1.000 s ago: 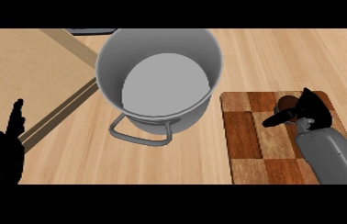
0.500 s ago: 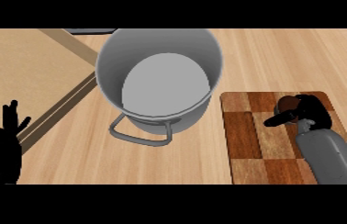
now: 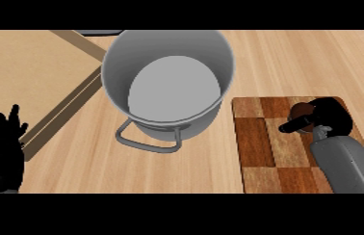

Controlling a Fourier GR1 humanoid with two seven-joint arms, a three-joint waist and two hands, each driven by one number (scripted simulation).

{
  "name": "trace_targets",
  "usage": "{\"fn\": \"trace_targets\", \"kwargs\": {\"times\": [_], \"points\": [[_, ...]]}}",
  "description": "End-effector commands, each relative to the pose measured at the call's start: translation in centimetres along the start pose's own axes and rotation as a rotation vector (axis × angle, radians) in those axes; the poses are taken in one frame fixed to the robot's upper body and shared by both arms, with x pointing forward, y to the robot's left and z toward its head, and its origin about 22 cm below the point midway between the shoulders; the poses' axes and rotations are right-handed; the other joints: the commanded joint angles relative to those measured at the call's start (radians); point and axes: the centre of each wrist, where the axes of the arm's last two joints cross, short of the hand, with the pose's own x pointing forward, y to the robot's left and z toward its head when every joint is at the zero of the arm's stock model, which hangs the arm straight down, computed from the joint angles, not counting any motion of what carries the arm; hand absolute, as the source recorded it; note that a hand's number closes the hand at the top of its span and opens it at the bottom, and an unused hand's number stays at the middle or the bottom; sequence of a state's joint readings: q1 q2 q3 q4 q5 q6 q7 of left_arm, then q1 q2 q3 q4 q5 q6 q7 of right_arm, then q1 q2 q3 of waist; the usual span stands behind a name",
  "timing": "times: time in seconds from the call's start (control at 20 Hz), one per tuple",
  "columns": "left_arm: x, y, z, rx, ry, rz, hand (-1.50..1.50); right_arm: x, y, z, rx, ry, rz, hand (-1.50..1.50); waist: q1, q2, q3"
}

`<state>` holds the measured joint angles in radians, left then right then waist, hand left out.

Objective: Pick the cupcake from the cutting board and place it in the pot

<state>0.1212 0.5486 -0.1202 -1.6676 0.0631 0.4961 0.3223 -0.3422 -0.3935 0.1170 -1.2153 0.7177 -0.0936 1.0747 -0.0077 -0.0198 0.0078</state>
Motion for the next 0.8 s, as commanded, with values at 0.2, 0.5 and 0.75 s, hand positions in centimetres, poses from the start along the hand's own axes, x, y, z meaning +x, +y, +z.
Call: {"fn": "trace_targets", "kwargs": {"times": [0.2, 0.5, 0.75], "points": [[0.1, 0.9, -2.6, -0.121, 0.079, -0.048, 0.0, -0.8, -2.7, -0.6, -0.101, -0.076, 0.108, 1.5, -0.009, 0.021, -0.009], [-0.4, -0.3, -1.1, -0.11, 0.069, -0.05, 0.0, 0.0, -0.1, 5.3, 0.074, -0.785, 0.336, 1.5, -0.032, 0.019, -0.009], [0.5, -0.1, -2.4, -0.12, 0.088, -0.033, 0.0, -1.9, -5.7, 5.9, -0.159, -0.891, 0.304, 1.5, -0.043, 0.017, -0.009]]}}
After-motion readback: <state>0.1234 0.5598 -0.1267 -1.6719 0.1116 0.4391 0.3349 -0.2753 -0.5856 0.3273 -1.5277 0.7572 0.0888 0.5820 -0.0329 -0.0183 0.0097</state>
